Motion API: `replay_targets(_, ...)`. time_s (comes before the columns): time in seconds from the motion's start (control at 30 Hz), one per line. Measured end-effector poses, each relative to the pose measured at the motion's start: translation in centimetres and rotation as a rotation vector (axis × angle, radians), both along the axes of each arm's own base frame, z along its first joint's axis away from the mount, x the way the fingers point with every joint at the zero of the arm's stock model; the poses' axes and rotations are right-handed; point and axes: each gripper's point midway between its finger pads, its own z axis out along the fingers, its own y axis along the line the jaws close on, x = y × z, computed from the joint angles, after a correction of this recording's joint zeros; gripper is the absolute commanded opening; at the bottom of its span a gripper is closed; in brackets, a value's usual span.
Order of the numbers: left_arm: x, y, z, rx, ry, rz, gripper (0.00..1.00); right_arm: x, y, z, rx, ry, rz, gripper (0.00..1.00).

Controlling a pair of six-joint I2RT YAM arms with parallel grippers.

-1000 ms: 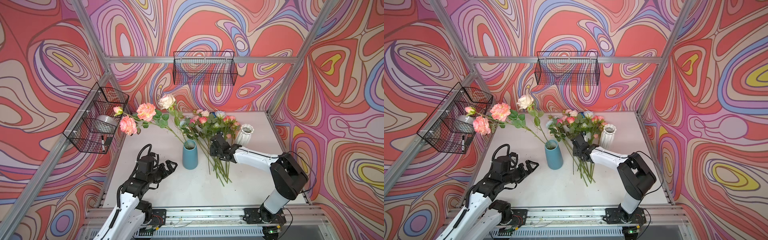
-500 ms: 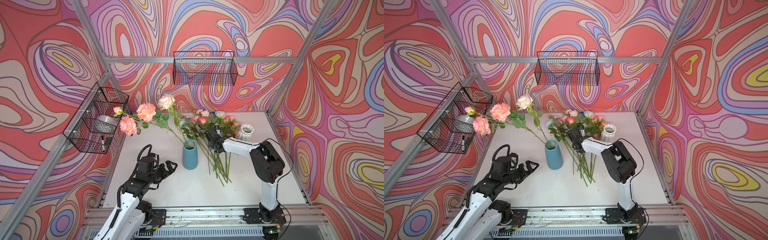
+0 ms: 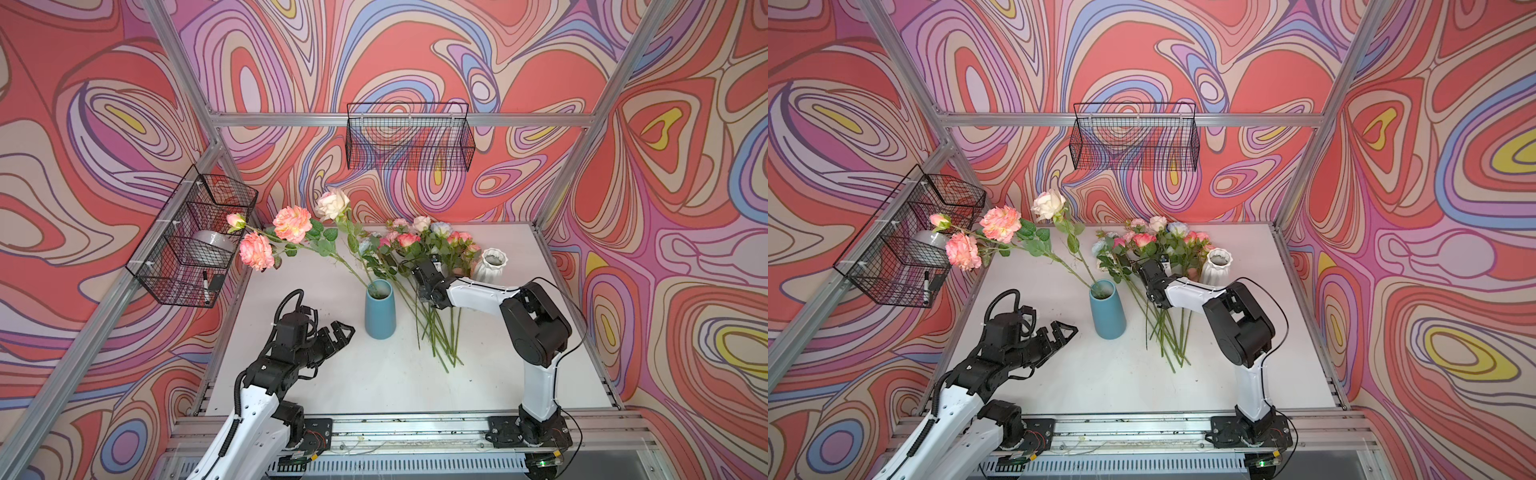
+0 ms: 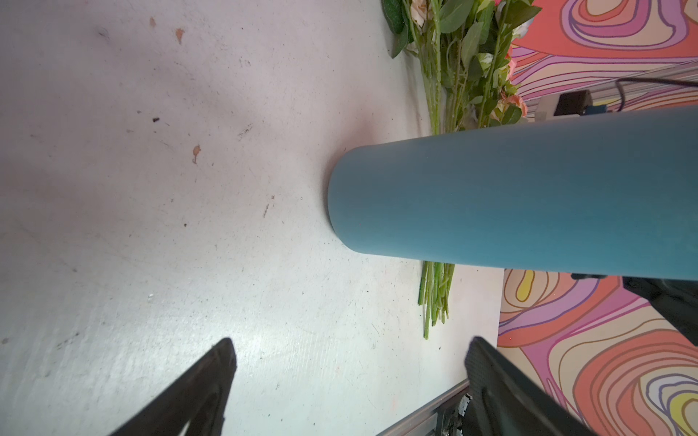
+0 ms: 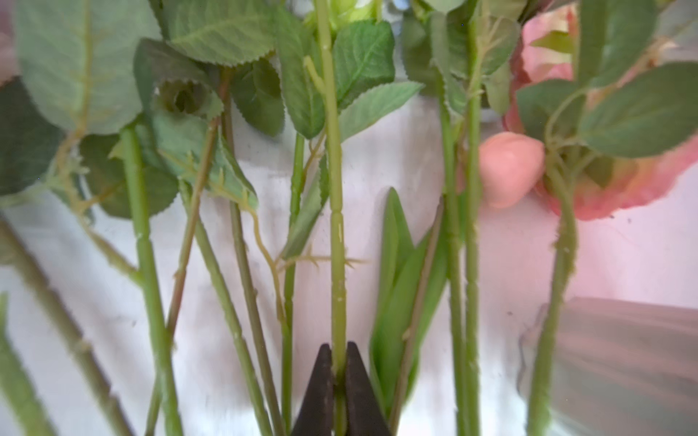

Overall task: Arrange flowers in a vase
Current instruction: Pick up the flower from the flowers, then place the flower in the vase.

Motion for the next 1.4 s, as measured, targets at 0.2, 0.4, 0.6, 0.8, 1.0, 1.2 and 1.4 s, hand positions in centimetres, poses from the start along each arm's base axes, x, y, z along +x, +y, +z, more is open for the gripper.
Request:
replay_targets(0.2,0.0,0.0,0.1,0.000,-0.004,0.001,0.97,-1.3,-0.1,5.4,0.130,-0.172,0.048,0.00)
replay_targets(0.4,0.0,0.0,0.1,-0.002,-0.002,0.002,0.97,-2.5,1.3,8.3,0.244,-0.304,0.143,0.00)
replay_targets(0.6,-0.1,0.0,0.3,-0.003,-0.006,0.002,0.97,-4.7,4.0,10.6,0.375,-0.342,0.289,0.00)
replay_targets(0.8,0.2,-0.1,3.3,-0.005,-0.068,-0.013,0.96,-9.1,6.5,16.5,0.493,-0.437,0.446,0.00)
replay_targets(1.0,0.5,-0.2,6.1,-0.008,-0.137,-0.028,0.96,-13.4,9.5,24.9,0.576,-0.600,0.587,0.00)
replay_targets(1.2,0.4,-0.2,5.9,-0.003,-0.122,-0.030,0.96,-14.8,13.5,34.2,0.638,-0.838,0.667,0.00)
replay_targets(1.4,0.4,-0.2,5.7,-0.002,-0.115,-0.030,0.96,-11.7,15.6,38.2,0.603,-1.044,0.586,0.00)
